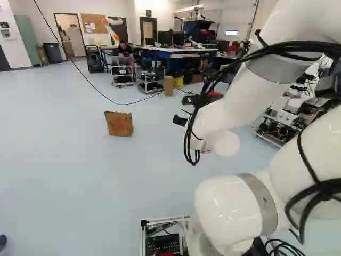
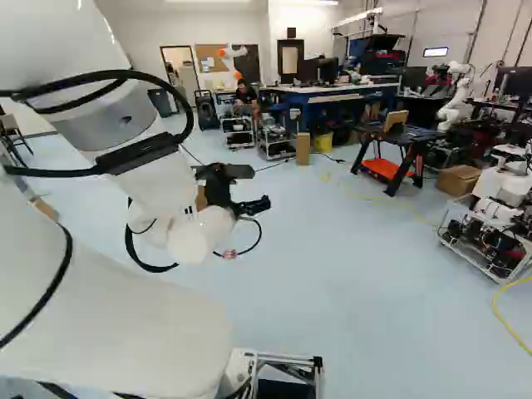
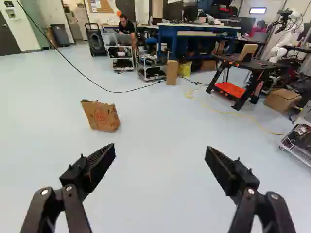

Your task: Pick up the grocery bag from the ground

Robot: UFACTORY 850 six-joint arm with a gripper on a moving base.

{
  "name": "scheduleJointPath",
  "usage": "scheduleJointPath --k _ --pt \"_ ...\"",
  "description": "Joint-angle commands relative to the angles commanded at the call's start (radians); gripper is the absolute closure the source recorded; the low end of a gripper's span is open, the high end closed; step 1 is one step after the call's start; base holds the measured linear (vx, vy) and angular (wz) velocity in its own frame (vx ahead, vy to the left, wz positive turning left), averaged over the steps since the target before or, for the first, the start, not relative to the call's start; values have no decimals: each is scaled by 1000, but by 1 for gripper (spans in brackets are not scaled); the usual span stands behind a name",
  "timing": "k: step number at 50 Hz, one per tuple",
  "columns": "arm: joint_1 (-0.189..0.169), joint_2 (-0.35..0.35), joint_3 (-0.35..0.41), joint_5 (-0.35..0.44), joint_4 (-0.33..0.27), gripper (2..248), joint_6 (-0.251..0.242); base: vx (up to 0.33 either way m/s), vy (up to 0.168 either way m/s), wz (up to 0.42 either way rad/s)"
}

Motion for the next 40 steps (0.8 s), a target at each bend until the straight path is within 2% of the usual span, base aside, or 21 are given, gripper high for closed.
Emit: scheduleJointPath --k 40 --pt "0 0 0 0 0 3 0 0 0 0"
